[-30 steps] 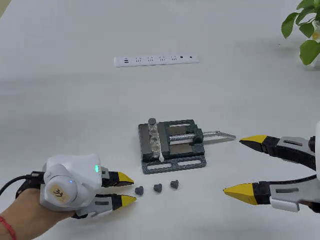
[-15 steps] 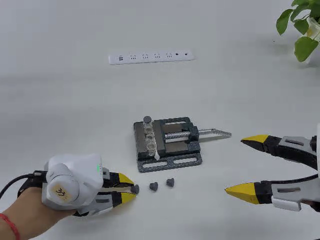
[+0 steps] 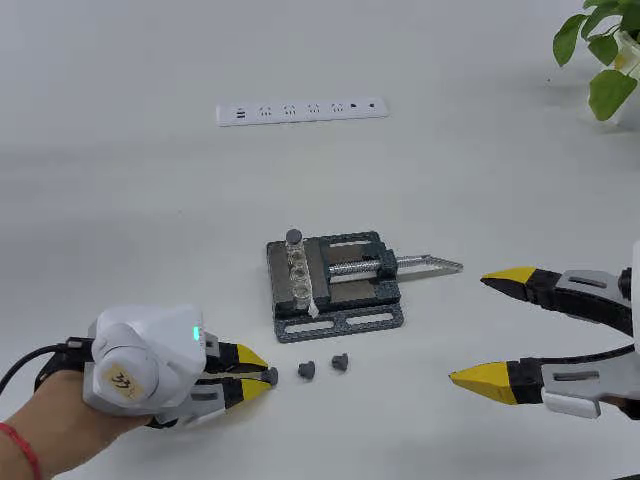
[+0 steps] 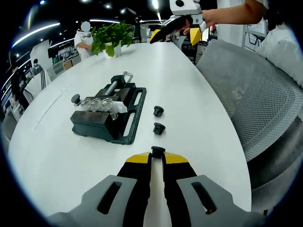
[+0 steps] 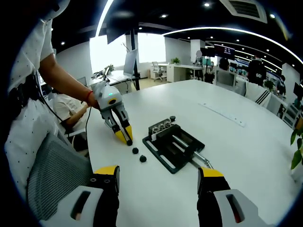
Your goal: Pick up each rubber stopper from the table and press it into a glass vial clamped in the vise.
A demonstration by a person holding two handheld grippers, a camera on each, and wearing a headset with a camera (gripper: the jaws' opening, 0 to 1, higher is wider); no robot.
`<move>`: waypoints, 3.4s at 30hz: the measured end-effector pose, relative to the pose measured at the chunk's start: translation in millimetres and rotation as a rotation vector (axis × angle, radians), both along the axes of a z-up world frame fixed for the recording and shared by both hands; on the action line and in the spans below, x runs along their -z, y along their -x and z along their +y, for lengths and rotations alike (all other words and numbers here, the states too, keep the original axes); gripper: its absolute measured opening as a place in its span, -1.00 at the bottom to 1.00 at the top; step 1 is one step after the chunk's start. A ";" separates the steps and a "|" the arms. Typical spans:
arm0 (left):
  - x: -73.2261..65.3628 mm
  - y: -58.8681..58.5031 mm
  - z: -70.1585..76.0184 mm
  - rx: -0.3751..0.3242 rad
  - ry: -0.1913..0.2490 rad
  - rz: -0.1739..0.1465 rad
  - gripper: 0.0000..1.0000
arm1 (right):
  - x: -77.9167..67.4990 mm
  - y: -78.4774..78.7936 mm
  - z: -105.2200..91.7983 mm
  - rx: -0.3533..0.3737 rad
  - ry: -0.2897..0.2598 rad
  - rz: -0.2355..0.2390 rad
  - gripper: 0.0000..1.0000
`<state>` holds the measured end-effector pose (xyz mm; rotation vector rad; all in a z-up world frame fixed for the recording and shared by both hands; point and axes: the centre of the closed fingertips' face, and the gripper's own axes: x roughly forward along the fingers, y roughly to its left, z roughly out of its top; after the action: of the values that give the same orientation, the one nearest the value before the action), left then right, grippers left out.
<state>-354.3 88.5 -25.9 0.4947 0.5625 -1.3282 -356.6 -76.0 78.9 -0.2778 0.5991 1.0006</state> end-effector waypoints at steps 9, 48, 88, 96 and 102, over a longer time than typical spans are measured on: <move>-2.9 1.6 -1.2 -0.008 0.005 0.006 -0.90 | 1.0 1.0 3.0 -0.007 -0.002 0.004 0.29; -105.4 17.3 -19.1 -0.117 0.254 0.004 -0.92 | -25.0 4.2 51.6 -0.149 0.002 0.016 0.14; -188.8 41.9 -49.9 -0.020 0.421 -0.004 -0.93 | -88.1 46.2 117.6 -0.401 -0.212 0.095 -0.74; -190.2 43.2 -50.7 -0.018 0.430 0.002 -0.93 | -85.5 49.2 120.3 -0.418 -0.213 0.108 -0.74; -191.6 44.0 -50.6 -0.018 0.439 0.007 -0.93 | -84.6 48.2 120.0 -0.419 -0.215 0.110 -0.79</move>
<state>-398.3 37.8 165.7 0.1238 0.2662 -1.3876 -404.8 44.0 163.4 -0.1606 0.5372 1.4814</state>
